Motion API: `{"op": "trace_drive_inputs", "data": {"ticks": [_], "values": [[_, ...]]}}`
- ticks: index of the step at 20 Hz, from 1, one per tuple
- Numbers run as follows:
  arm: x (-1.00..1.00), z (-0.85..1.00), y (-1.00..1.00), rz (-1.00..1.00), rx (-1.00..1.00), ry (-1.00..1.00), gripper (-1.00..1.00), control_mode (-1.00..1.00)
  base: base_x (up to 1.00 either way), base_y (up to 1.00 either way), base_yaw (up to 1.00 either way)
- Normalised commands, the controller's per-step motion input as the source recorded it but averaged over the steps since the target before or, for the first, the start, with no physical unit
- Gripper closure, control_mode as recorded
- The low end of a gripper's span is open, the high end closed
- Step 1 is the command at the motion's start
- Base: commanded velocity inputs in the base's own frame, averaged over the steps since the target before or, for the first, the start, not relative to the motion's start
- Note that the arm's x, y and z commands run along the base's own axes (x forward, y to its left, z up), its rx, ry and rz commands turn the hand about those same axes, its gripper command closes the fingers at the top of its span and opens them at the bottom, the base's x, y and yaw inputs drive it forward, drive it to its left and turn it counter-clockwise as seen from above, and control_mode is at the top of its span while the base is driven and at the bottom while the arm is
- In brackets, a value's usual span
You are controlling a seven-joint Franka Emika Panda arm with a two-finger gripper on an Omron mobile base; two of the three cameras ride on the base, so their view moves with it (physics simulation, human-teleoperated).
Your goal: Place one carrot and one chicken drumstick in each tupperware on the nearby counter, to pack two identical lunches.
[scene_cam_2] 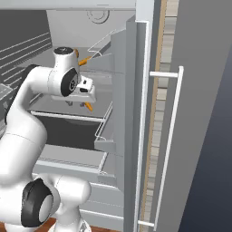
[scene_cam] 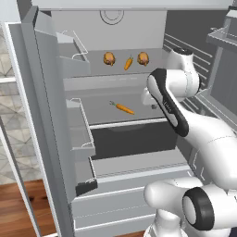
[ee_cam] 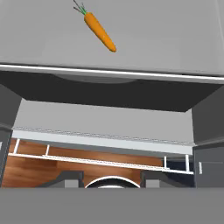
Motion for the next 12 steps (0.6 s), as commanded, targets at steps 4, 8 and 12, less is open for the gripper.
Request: {"op": "trace_drive_inputs", "data": {"ticks": [4,8,12], "values": [[-0.01,-0.26,0.09,0.01,0.00,0.00,-1.00,-1.00,0.00,0.00,0.00],[-0.07,-0.68,0.45,0.03,-0.01,-0.01,-1.00,-1.00,0.00,0.00,0.00],[-0.01,-0.57,0.54,0.05,0.00,-0.08,-1.00,-1.00,0.00,0.00,0.00]]}}
